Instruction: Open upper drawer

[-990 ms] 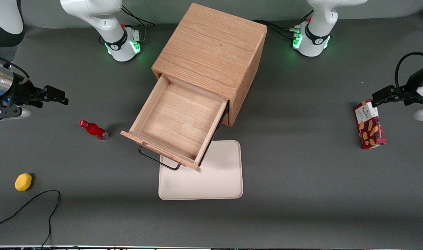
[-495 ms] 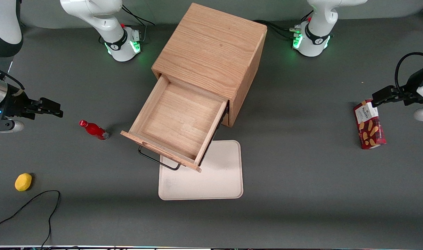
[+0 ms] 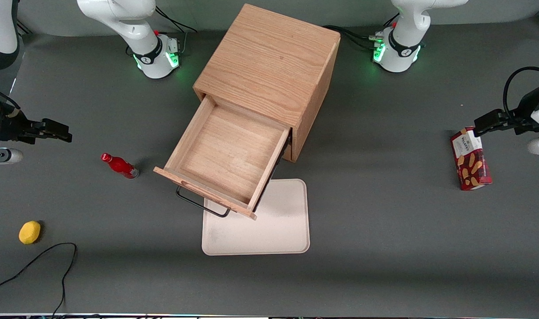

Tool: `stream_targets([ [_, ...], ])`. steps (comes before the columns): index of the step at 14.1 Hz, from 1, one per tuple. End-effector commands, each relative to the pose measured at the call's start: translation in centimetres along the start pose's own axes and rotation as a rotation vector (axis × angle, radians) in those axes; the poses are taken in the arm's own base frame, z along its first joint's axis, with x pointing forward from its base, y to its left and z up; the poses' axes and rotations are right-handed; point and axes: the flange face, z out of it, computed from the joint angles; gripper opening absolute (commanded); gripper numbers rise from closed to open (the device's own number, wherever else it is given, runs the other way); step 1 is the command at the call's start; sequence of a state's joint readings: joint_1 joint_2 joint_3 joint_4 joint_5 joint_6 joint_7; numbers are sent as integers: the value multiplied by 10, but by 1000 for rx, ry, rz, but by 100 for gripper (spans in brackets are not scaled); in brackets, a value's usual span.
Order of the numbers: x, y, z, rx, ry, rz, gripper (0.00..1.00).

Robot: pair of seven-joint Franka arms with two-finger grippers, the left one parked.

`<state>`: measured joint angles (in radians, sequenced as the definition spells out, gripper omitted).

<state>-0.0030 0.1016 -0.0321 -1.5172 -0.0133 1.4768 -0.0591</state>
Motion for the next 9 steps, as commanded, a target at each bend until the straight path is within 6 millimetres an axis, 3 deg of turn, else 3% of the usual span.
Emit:
stream_targets([
  [1, -7, 13, -12, 55, 0, -28, 100],
  [4, -10, 18, -16, 57, 10, -18, 100],
  [9, -10, 8, -16, 60, 5, -37, 100],
])
